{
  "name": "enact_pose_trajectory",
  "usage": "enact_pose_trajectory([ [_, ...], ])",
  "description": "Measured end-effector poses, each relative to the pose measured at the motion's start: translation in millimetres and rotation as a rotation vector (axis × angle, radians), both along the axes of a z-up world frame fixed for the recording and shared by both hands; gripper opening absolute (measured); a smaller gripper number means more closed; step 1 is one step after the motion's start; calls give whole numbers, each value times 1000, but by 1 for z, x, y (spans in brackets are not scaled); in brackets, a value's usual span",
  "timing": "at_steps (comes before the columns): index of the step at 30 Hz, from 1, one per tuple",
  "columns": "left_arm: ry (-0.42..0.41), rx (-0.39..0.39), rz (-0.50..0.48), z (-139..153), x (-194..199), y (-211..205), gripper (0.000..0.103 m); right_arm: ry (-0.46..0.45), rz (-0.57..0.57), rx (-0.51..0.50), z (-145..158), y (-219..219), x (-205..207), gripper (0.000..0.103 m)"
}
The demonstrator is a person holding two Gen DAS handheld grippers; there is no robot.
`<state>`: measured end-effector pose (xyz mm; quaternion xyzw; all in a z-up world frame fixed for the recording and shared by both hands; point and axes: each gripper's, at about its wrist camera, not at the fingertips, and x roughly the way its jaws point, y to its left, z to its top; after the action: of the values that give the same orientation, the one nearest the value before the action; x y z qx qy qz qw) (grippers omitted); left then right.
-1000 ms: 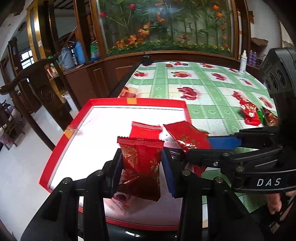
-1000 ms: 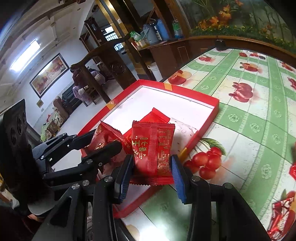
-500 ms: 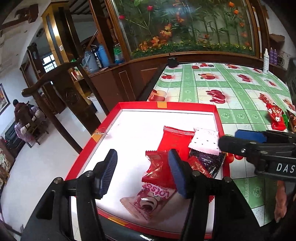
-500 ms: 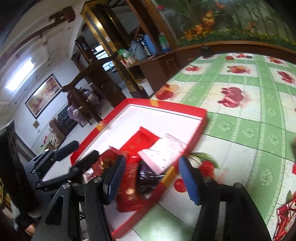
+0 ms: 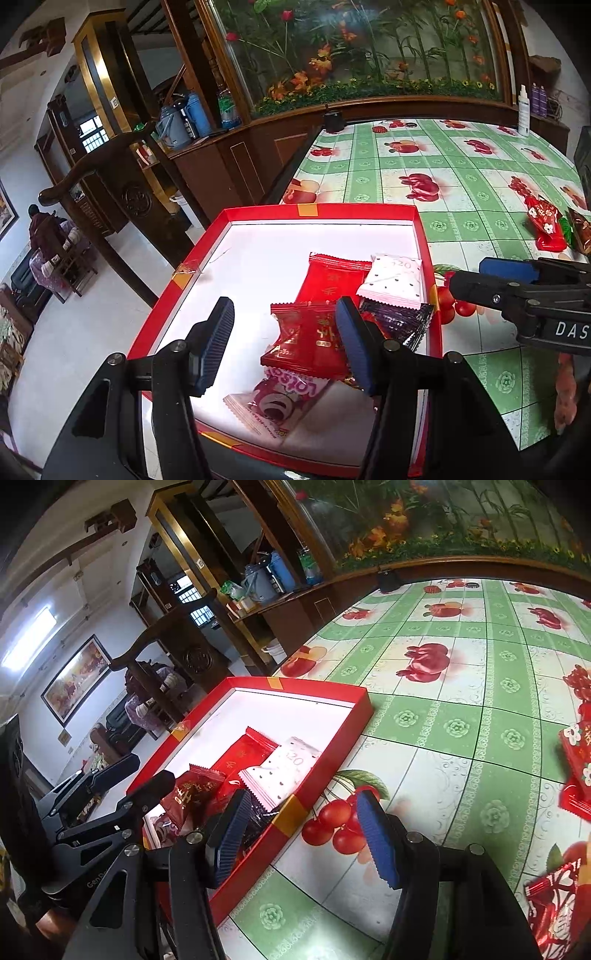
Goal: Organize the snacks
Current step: 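Withdraw both grippers from the tray toward the remaining snacks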
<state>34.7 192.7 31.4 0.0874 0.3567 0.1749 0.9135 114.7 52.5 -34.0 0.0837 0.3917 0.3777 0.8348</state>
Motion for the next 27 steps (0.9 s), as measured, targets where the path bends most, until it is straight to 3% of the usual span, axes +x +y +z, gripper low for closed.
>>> enact_pose_trajectory([
  [27, 34, 72, -66, 6, 15, -52, 56, -62, -103, 18, 16, -77, 2, 65],
])
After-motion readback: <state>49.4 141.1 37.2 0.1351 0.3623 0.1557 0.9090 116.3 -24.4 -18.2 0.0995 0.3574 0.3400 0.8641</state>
